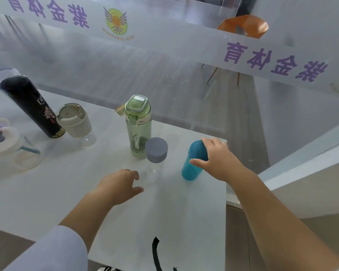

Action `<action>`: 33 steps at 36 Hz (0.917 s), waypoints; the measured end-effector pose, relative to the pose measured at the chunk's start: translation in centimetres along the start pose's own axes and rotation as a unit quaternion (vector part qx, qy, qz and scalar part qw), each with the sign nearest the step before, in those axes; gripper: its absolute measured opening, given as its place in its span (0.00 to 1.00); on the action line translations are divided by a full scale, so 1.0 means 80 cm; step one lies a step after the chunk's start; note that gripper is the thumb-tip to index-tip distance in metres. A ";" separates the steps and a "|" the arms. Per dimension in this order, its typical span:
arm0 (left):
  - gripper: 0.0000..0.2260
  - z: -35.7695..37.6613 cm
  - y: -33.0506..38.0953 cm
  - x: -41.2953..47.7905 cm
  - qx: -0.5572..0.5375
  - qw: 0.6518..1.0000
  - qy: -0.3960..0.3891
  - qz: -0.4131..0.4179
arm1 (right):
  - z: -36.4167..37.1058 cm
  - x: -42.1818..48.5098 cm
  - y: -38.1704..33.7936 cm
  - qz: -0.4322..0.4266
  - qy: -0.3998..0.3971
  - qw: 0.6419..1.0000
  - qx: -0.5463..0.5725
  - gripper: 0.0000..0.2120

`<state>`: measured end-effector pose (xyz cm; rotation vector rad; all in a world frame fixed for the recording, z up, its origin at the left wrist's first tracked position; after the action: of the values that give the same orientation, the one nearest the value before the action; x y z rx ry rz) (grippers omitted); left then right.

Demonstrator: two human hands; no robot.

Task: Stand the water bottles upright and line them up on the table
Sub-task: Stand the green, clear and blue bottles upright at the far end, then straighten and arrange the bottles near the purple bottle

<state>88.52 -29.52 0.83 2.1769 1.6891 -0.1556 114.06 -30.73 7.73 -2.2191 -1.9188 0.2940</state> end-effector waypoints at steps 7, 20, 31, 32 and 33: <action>0.21 -0.025 -0.010 -0.012 0.014 1.000 0.022 -0.003 | -0.041 0.009 -0.014 0.002 0.039 0.999 0.010 0.30; 0.20 -0.172 -0.094 -0.073 0.032 0.979 0.194 -0.054 | -0.107 0.038 -0.171 -0.145 0.050 0.988 -0.008 0.28; 0.20 -0.245 -0.262 -0.132 0.037 0.964 0.239 -0.107 | -0.061 0.047 -0.370 -0.215 -0.044 0.975 -0.029 0.30; 0.20 -0.249 -0.282 -0.136 0.036 0.964 0.237 -0.111 | -0.054 0.047 -0.389 -0.215 -0.052 0.975 -0.031 0.30; 0.19 -0.253 -0.303 -0.140 0.034 0.964 0.235 -0.115 | -0.047 0.047 -0.407 -0.213 -0.059 0.975 -0.032 0.30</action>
<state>59.54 -27.45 17.49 2.1794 2.2221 0.2704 84.68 -22.41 20.15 -1.7904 -2.4315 0.3038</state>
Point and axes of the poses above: each hand's wrist, its own x-axis towards the middle knuckle, its own z-axis out of the palm, y = z × x, the point moved 3 cm from there along x, towards the middle knuckle, and after that the axes turned 12 degrees about y, right-handed, at the moved point
